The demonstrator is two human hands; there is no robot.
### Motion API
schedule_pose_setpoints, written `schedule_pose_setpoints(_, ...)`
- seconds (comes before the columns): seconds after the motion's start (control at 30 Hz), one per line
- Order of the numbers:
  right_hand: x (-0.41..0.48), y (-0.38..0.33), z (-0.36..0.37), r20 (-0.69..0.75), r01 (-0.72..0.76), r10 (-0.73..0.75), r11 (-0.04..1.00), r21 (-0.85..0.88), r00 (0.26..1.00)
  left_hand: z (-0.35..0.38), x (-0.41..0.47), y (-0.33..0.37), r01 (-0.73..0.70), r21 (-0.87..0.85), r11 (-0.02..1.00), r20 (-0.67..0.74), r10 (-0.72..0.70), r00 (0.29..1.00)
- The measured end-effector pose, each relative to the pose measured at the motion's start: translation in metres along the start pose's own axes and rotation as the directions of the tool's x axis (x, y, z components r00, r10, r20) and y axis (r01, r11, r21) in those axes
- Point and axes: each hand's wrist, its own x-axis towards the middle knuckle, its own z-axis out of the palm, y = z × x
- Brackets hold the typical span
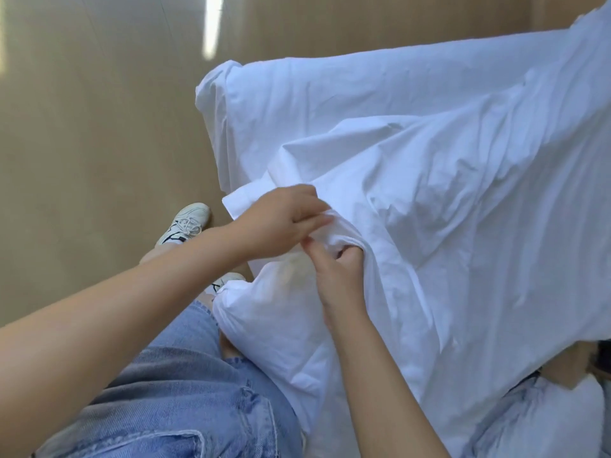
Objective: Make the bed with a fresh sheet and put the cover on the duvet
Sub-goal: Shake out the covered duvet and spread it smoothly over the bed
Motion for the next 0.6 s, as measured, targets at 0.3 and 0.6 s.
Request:
schedule_pose_setpoints(0.3,-0.007,-0.005,-0.021,-0.191,0.165,-0.140,0.979,0.123,0.972,-0.002,0.050,0.015,0.297,-0.193,0.935,0.296,-0.233,0.926)
schedule_pose_setpoints(0.6,-0.004,-0.005,-0.035,-0.244,0.065,0.020,0.940,0.334,0.969,0.034,0.076,0.043,0.344,-0.054,0.937,0.402,-0.295,0.867)
